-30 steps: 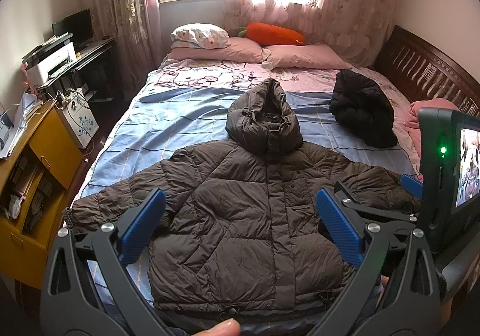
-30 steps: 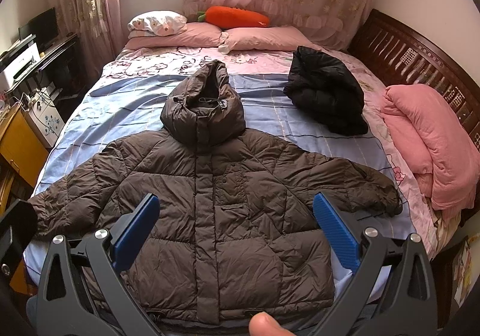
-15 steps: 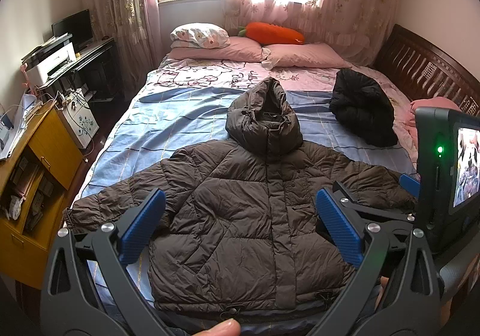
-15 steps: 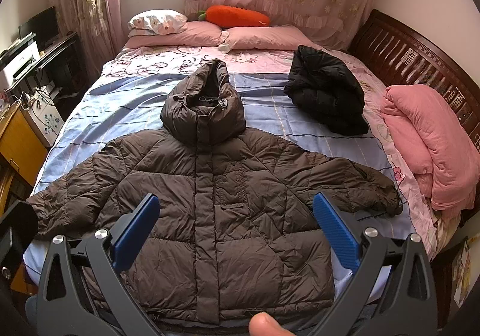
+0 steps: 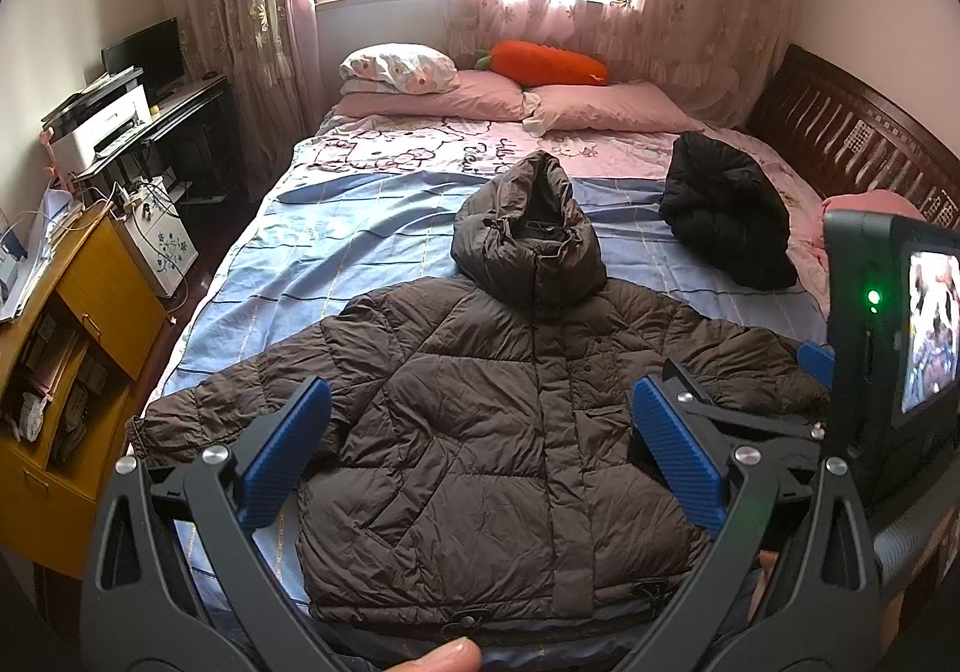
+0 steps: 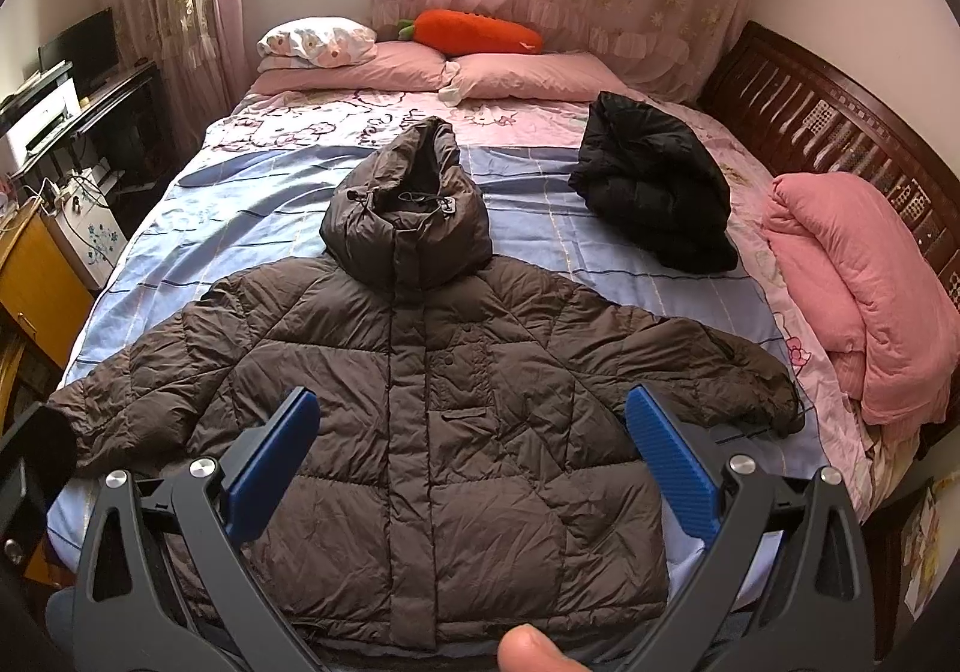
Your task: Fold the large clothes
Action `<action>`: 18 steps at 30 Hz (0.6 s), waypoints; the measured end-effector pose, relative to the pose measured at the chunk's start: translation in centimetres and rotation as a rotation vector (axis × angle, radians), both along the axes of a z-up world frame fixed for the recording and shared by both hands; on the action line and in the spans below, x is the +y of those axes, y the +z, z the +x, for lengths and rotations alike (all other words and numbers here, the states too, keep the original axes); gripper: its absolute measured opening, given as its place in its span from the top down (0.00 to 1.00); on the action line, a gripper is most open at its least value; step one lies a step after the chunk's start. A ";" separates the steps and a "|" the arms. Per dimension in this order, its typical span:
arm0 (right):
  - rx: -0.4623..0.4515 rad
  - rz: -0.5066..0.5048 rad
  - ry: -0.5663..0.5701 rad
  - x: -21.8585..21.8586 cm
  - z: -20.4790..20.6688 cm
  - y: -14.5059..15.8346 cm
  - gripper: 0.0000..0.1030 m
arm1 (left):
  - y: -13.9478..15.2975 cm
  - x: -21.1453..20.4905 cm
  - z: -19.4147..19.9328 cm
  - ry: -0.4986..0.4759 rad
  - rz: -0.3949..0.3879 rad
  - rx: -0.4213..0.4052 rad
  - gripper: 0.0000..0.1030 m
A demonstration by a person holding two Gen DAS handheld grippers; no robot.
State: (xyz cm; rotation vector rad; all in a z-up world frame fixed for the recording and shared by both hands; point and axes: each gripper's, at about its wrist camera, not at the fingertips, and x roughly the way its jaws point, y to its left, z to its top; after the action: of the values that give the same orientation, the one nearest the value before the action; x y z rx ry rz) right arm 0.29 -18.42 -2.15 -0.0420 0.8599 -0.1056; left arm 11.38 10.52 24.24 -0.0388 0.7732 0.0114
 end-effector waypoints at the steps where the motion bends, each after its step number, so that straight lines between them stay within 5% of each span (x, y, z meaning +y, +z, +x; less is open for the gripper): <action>1: -0.006 -0.014 -0.010 -0.4 0.4 -0.5 0.01 | 0.6 1.5 0.9 -0.005 -0.003 0.001 0.02; 5: 0.008 -0.057 -0.159 -5.1 3.2 -2.5 0.01 | -0.4 1.8 1.6 0.003 -0.029 -0.003 0.02; 10: -0.116 0.157 -0.195 -14.9 7.3 -5.5 0.01 | -3.4 0.2 6.6 -0.095 0.018 -0.023 0.02; 14: 0.066 0.272 -0.243 -24.1 11.5 -13.6 0.01 | -13.0 -1.8 12.4 -0.228 0.096 0.246 0.11; 15: 0.083 0.280 -0.294 -26.6 11.6 -15.2 0.01 | -14.8 -2.1 12.6 -0.234 0.088 0.254 0.13; 18: 0.208 0.453 -0.500 -35.1 11.0 -20.1 0.01 | -18.4 -2.6 13.9 -0.240 0.270 0.195 0.13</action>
State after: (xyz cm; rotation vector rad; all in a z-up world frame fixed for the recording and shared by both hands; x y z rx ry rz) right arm 11.30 -53.52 -22.29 0.5984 1.0710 -0.3767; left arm 25.25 7.91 5.81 0.3155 0.9611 -0.1094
